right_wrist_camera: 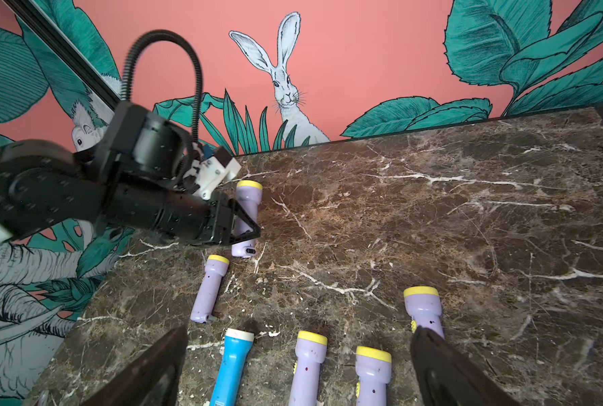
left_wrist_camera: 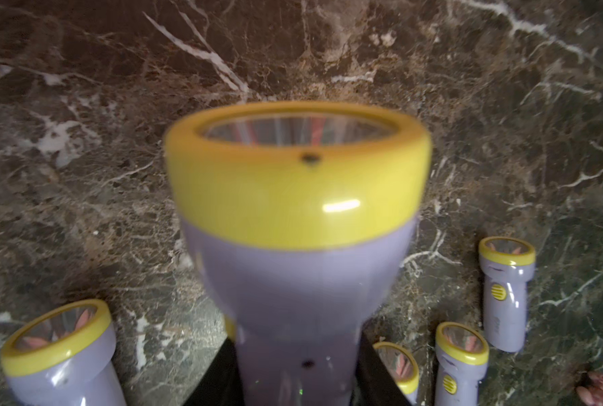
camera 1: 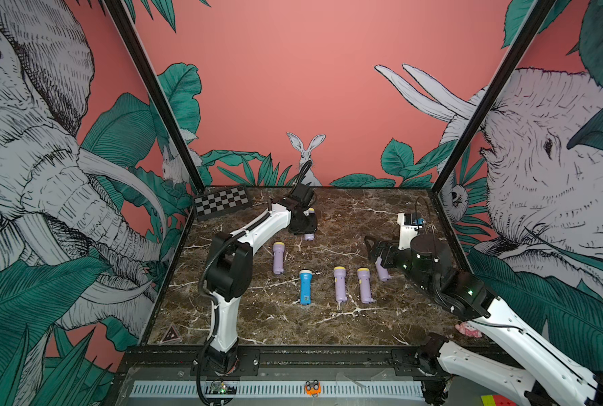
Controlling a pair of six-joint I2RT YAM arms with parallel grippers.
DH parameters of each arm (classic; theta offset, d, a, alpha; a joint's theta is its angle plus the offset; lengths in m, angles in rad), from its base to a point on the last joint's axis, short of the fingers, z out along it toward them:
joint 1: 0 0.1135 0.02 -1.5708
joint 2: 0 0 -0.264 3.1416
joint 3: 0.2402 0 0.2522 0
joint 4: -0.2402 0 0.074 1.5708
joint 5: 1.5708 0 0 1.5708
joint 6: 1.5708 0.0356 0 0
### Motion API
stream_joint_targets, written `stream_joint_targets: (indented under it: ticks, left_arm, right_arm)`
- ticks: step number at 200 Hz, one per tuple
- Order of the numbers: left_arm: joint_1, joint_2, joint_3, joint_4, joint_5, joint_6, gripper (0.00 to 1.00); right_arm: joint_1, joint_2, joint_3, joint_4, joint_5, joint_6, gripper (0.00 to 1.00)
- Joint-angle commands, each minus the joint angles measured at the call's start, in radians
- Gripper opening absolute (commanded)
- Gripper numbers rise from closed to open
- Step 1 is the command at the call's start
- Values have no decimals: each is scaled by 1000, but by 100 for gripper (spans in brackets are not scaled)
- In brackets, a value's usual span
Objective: Close the plug at the bottom of the flashlight
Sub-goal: Place the flashlight at the center of the board.
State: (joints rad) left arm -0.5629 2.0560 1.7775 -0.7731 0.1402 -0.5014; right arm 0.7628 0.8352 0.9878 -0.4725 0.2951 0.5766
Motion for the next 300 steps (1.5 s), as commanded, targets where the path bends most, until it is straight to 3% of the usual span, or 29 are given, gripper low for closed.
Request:
stream_joint_targets:
  ticks: [1, 43, 77, 166, 175, 195, 212, 244, 275, 300]
  left_arm:
    - [0, 72, 118, -184, -4, 78, 0]
    - [0, 239, 246, -264, -73, 118, 0]
    - [1, 319, 300, -268, -46, 109, 0]
    - [1, 358, 346, -321, -52, 101, 0]
    - [1, 357, 357, -331, -58, 104, 13]
    - [1, 352, 391, -354, -62, 112, 31]
    - [3, 350, 441, -384, -68, 119, 57]
    - [5, 363, 591, -475, -79, 135, 89]
    - [37, 267, 657, -559, -66, 101, 93]
    - [57, -26, 413, -405, -100, 90, 94]
  right_arm:
    - [-3, -15, -11, -18, -13, -15, 99]
    - [-5, -21, -27, -9, -30, -15, 99]
    - [-3, -16, -34, -4, -48, -7, 99]
    - [-3, -5, -26, 4, -63, -12, 99]
    - [-4, -2, -23, 5, -65, -12, 99]
    - [-3, 5, -17, 6, -69, -14, 99]
    - [-3, 8, -11, 6, -73, -14, 99]
    - [-3, 10, 0, 2, -77, -18, 99]
    - [-3, 8, 14, -12, -83, -22, 99]
    - [-3, 8, 10, -20, -82, -35, 99]
